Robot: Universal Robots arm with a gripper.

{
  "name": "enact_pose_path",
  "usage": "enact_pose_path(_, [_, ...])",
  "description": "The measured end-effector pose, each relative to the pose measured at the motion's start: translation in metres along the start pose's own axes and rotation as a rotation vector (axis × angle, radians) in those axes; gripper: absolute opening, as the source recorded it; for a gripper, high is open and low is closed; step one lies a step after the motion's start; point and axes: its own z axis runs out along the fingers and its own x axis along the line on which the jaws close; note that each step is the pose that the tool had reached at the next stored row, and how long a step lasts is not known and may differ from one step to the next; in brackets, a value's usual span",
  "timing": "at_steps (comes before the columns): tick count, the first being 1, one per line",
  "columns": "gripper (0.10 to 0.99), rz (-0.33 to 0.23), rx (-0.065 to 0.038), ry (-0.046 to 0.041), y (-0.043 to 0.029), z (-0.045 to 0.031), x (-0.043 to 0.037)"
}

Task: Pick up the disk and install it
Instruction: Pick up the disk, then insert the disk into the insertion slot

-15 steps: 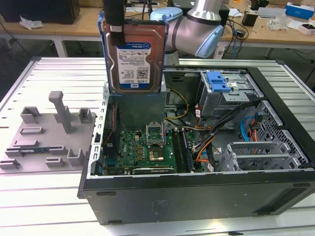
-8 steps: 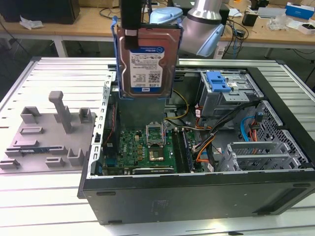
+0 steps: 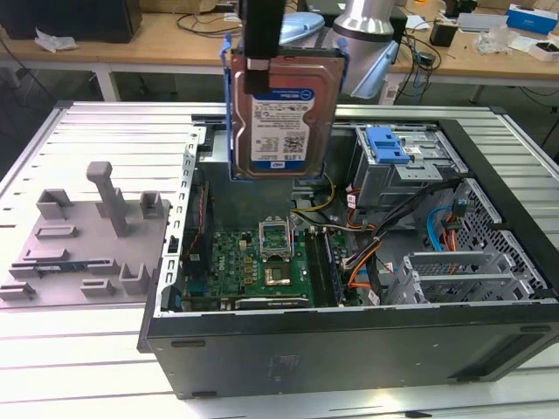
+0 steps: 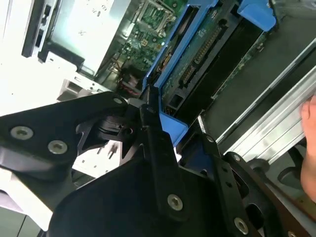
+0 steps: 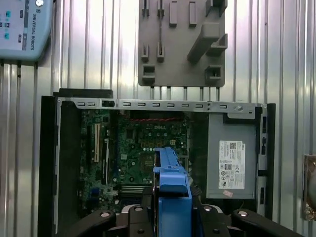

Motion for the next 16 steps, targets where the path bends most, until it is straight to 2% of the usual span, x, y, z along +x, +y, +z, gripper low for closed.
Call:
enact_pose_path(1, [0.365,0.000,0.000,0.0001,-0.0090,-0.0003,0.0037])
enact_pose_path(3, [0.365,0.000,0.000,0.0001,-0.0212,-0.0006,0.0085])
enact_pose_path(6, [0.365,0.000,0.000,0.0000,-0.0328,-0.0010,0.0133])
enact_pose_path(7, [0.365,0.000,0.000,0.0001,-0.0388,-0.0011,0.0161])
enact_pose_path(10, [0.365,0.000,0.000,0.0000,-0.0512,-0.0011,0.0247])
enact_pose_path(13, [0.365,0.000,0.000,-0.0002,-0.0551,-0.0009,0.0283])
enact_pose_path(16, [0.365,0.000,0.000,0.0000,-0.0551,-0.0010,0.0284])
